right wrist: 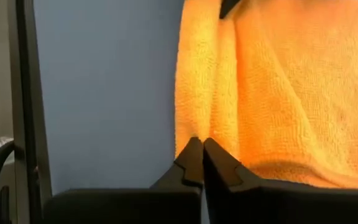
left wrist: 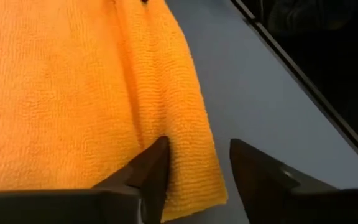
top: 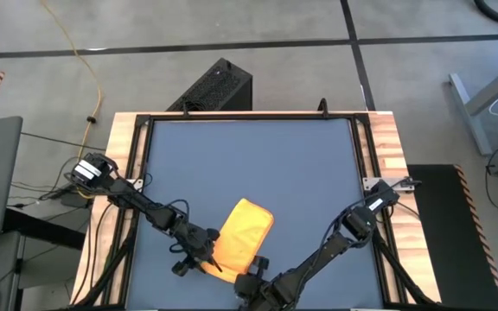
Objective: Roll towel
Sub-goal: Roll the orange microfiber towel
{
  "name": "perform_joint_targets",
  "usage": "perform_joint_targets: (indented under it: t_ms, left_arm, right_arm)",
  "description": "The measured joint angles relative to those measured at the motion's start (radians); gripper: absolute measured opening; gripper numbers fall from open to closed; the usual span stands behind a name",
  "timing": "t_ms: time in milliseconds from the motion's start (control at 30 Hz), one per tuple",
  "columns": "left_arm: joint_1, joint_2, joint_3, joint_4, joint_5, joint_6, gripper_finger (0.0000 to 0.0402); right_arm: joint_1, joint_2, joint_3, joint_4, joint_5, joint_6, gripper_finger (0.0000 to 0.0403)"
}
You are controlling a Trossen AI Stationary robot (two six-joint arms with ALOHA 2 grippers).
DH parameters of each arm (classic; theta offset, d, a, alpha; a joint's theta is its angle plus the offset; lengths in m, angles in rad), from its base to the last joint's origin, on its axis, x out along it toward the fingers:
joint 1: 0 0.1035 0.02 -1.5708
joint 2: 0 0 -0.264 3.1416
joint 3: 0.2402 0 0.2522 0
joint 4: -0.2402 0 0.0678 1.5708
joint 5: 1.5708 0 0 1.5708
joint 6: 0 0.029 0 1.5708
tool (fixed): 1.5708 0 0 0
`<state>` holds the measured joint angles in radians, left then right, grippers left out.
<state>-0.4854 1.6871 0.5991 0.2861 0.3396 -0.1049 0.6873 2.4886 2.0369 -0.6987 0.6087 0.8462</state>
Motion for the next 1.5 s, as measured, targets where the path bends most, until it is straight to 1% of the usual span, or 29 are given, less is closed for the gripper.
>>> perform_joint_targets:
  t_ms: [100, 267, 500, 767, 867, 933, 1000, 1067, 1133, 1167, 1233, 1367, 1433, 1500]
  left_arm:
    - [-0.003, 0.0, 0.0, 0.001, 0.002, -0.004, 0.017]
    - [-0.027, 0.0, 0.0, -0.004, -0.022, 0.02, 0.0174]
    - [-0.105, -0.002, 0.0, -0.011, -0.187, 0.069, 0.0174]
    - [-0.131, -0.002, 0.002, -0.034, -0.301, 0.06, 0.0168]
    - [-0.136, -0.002, 0.002, -0.041, -0.335, 0.059, 0.0153]
    - [-0.135, -0.002, 0.002, -0.043, -0.342, 0.058, 0.0132]
    - [-0.135, -0.002, 0.002, -0.048, -0.348, 0.052, 0.0103]
    - [-0.134, -0.002, 0.002, -0.049, -0.353, 0.037, 0.0063]
    - [-0.132, -0.002, 0.002, -0.049, -0.334, 0.021, 0.0021]
    - [-0.129, -0.002, 0.002, -0.049, -0.314, 0.009, 0.0013]
    - [-0.108, -0.002, 0.007, -0.054, -0.237, -0.01, 0.0009]
    - [-0.057, 0.002, 0.028, -0.088, 0.016, -0.058, 0.0004]
    - [-0.025, 0.002, 0.042, -0.123, 0.089, -0.084, 0.0003]
    - [-0.002, 0.002, 0.047, -0.145, 0.134, -0.102, 0.0003]
  right_arm:
    - [0.005, 0.001, -0.001, -0.002, 0.002, 0.067, 0.0016]
    - [-0.004, 0.003, -0.003, 0.012, 0.004, 0.221, 0.0017]
    - [-0.009, 0.005, -0.004, 0.076, -0.014, 0.311, 0.0014]
    - [-0.01, 0.001, -0.004, 0.099, -0.048, 0.417, 0.0013]
    - [-0.009, -0.001, -0.004, 0.102, -0.054, 0.443, 0.0013]
    - [-0.008, -0.004, -0.004, 0.102, -0.054, 0.46, 0.0013]
    - [-0.007, -0.005, -0.004, 0.103, -0.056, 0.474, 0.0013]
    - [-0.005, -0.006, -0.004, 0.106, -0.062, 0.494, 0.0012]
    - [-0.002, -0.006, -0.004, 0.11, -0.067, 0.52, 0.0012]
    - [-0.001, -0.006, -0.004, 0.109, -0.069, 0.534, 0.0012]
    - [0.002, -0.008, -0.004, 0.109, -0.072, 0.562, 0.0012]
    - [0.007, -0.019, -0.003, 0.123, -0.087, 0.604, 0.0012]
    - [0.007, -0.023, -0.003, 0.123, -0.102, 0.623, 0.0012]
    - [0.007, -0.024, -0.003, 0.134, -0.114, 0.638, 0.0012]
